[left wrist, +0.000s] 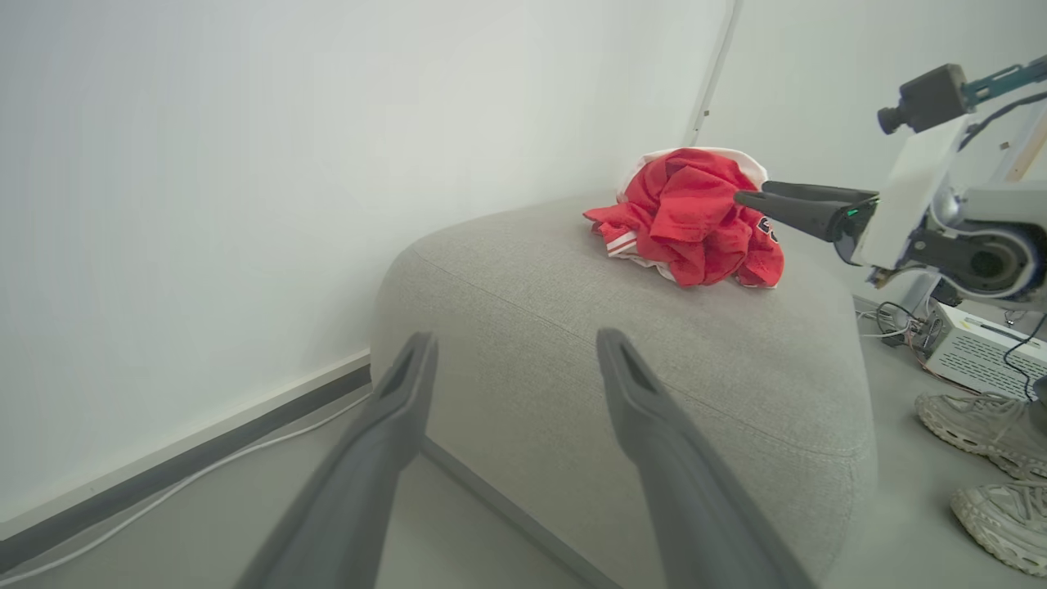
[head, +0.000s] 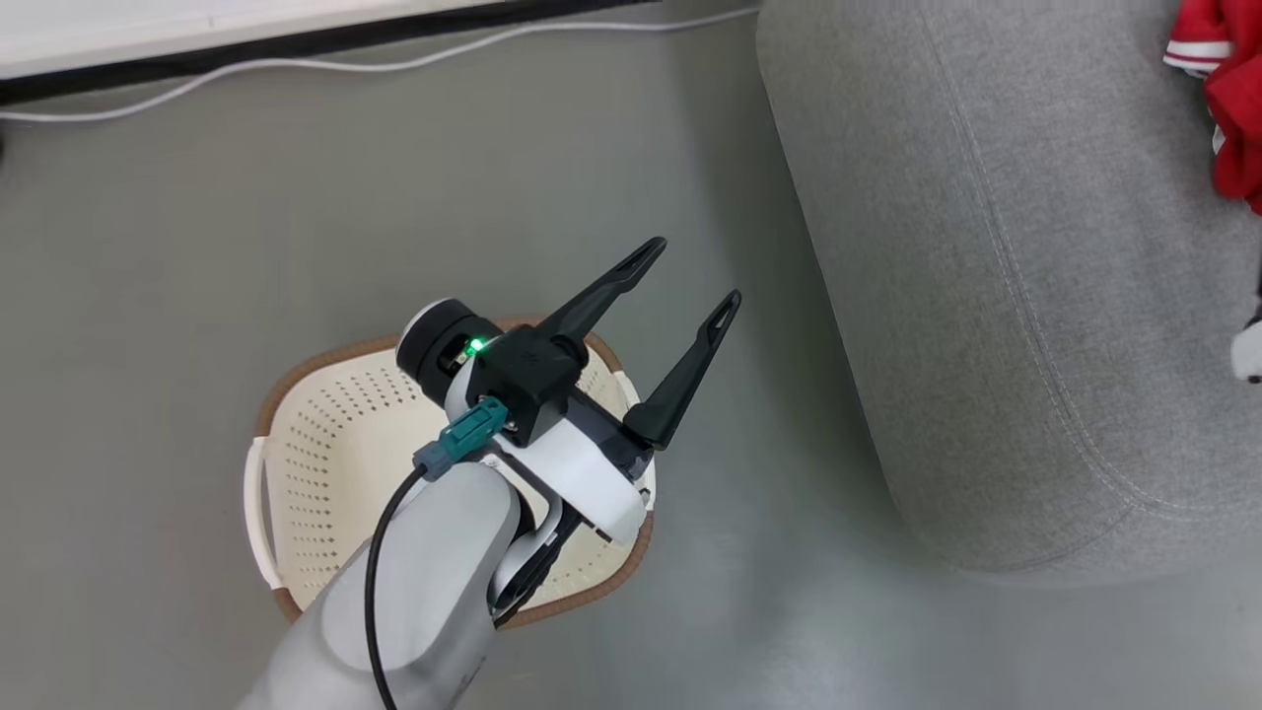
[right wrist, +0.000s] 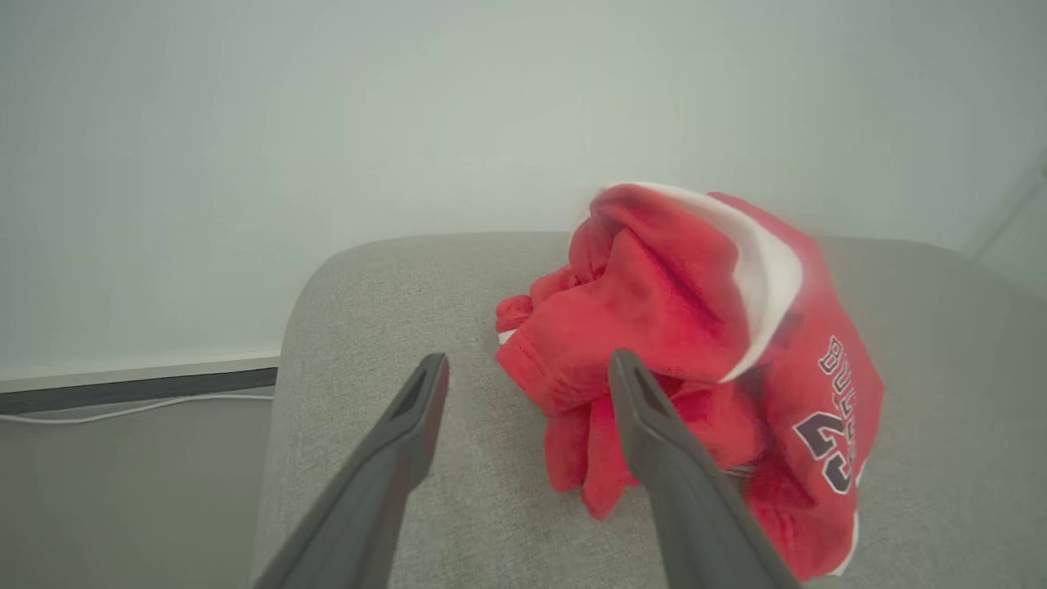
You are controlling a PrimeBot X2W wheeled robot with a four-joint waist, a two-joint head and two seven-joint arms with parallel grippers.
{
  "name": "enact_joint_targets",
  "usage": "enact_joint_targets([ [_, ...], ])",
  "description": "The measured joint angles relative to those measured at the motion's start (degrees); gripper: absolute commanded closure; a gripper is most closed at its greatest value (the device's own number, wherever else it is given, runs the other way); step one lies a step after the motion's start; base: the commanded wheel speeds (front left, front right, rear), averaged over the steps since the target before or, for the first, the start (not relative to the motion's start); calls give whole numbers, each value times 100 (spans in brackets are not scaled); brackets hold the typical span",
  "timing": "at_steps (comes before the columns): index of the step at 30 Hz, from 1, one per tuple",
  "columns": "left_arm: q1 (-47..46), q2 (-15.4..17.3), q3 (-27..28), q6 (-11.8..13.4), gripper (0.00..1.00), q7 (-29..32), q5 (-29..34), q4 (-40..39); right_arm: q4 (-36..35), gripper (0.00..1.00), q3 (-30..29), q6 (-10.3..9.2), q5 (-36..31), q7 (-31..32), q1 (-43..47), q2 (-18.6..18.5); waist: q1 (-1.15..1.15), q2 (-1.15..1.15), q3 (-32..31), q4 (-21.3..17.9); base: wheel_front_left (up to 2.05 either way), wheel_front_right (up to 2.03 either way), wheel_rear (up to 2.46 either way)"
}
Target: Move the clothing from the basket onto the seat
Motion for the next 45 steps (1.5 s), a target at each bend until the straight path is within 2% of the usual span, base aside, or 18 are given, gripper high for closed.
enact_joint_targets([
  [14, 680, -151, 641, 0, 0, 0, 69, 79, -497, 0, 786, 0, 348, 0, 295, 299, 0, 0, -779, 442, 0, 0, 0],
  [23, 1256, -175, 1340, 103, 0, 0, 187, 168, -605, 0, 1276, 0, 442, 0, 675, 492, 0, 0, -1416, 790, 0, 0, 0],
  [31, 1894, -154, 2042, 265, 0, 0, 258, 193, -776, 0, 1435, 0, 441, 0, 1076, 687, 0, 0, -1897, 1089, 0, 0, 0],
  [39, 2550, -144, 2878, 592, 0, 1, 390, 268, -1056, 0, 1266, 0, 361, 0, 1631, 915, 0, 0, -2240, 1288, 0, 0, 0],
  [45, 3036, -154, 3363, 665, 0, 1, 568, 263, -1277, 0, 1211, 0, 136, 0, 2046, 1065, 0, 0, -2483, 1384, 0, 0, 0],
])
